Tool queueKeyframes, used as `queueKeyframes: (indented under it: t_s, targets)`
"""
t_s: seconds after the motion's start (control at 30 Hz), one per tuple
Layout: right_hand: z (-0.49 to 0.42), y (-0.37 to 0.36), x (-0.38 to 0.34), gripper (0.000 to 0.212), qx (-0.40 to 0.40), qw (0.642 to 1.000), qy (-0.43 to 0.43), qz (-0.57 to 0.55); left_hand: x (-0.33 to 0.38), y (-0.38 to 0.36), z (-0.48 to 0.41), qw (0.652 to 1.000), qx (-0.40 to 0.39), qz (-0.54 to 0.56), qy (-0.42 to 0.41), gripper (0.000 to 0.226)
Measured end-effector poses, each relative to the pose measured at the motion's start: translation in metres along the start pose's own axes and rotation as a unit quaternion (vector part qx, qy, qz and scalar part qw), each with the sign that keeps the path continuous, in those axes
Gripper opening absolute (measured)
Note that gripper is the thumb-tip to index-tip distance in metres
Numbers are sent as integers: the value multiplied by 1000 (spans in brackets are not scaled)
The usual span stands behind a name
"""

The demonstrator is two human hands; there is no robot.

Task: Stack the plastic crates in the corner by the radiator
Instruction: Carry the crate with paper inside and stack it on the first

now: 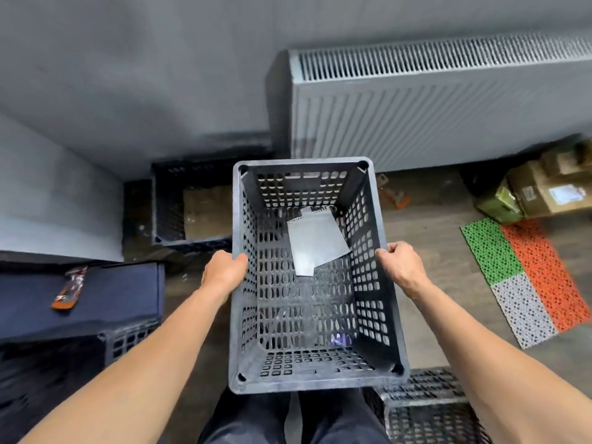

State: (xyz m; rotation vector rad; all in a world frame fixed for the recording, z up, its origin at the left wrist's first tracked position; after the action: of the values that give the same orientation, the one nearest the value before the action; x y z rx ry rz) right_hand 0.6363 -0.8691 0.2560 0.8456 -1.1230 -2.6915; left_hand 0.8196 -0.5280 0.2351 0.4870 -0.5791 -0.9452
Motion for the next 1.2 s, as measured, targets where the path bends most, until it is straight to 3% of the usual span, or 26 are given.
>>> queueKeyframes:
  t_s: [0.3, 0.57, 0.83, 1.03, 1.2]
  targets:
    - [1, -29, -139, 22, -28, 996, 69, 51, -29, 121, -34, 997, 46, 59, 9, 38]
    - [-26, -69, -246, 24, -76, 981, 152, 89, -65, 177, -69, 986, 73, 136, 59, 35]
    - [-99, -102, -345, 28, -160, 940, 253, 165, -85, 167, -75, 948, 98, 247, 174, 33]
    - [-145, -122, -423, 29, -222, 881, 348, 232, -67, 129, -62, 891, 104, 339, 283, 32]
    - [-172, -136, -471, 36, -260, 856, 364, 257, -45, 96, -50, 850, 82, 390, 345, 39]
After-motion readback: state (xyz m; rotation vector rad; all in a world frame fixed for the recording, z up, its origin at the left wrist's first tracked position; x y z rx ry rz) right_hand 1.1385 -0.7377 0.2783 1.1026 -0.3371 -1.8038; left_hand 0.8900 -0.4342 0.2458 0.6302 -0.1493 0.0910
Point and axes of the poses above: each hand's wrist, its own z-axis away from the middle knuckle, its own y-axis out of the back of the hand, x = y × z, the point moved 8 cm from there along -z, towards the middle knuckle, and after that the axes turned 8 degrees about y, right-handed, at the moved point
